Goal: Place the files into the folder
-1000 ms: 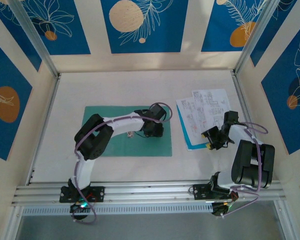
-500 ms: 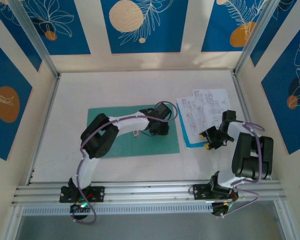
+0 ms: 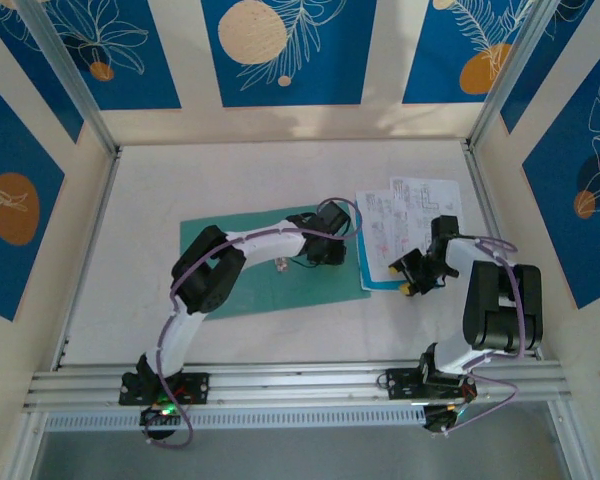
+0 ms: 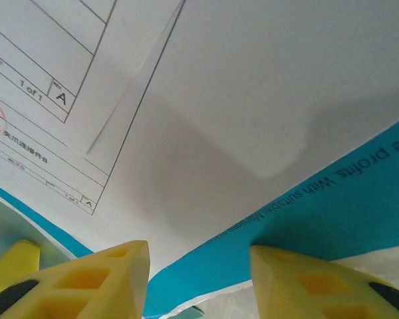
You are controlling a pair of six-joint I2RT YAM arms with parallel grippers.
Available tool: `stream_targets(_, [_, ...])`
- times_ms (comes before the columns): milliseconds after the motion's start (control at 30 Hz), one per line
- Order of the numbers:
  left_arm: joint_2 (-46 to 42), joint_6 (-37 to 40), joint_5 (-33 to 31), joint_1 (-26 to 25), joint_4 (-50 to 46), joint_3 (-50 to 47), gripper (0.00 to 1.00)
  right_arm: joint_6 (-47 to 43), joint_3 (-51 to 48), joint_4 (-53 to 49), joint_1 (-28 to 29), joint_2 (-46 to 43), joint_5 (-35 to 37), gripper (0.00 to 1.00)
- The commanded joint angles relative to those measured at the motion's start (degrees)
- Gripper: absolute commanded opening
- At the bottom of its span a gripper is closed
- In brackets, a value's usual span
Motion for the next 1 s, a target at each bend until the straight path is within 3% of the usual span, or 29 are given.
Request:
stream_targets(0, [3.1,0.7,0.1,-0.7,-2.4,1.2,0.18,0.2,-0.4,-2.9,1.6,2.4,2.7,0.46])
stream_targets(167, [1.4,0.8,-1.2,-0.7,-2.7,1.3,0.21,-0.8,1.0,-4.0,3.0,3.3,3.5,0.46])
stream_targets(400, [-8.5,-0.1,-7.2,0.2,-5.6,-2.9,0.47,-3.4,5.5,-7.2,7.7,6.2,6.3,0.46])
stream_targets(600, [-16.3,-2.0,-9.6,6.9,-11.0,-12.9,0.49,-4.7,8.7,-9.2,11.6,8.2,8.7,0.46])
stream_targets(700, [-19.3,-1.5,-7.2,12.1,-9.8,-19.1,0.5,-5.5,10.2,-10.3,13.2,9.4,9.8,0.46])
stream_targets(833, [-19.3,2.6,-7.4,15.6,-10.1,-20.0,0.5,-5.4,10.6,-11.1,15.0,7.6,11.2,0.45])
stream_targets(967, [-16.4,5.8,-7.1,16.2,-10.6,-17.5,0.49,-4.2,13.9,-13.1,20.4,2.0,16.0,0.46])
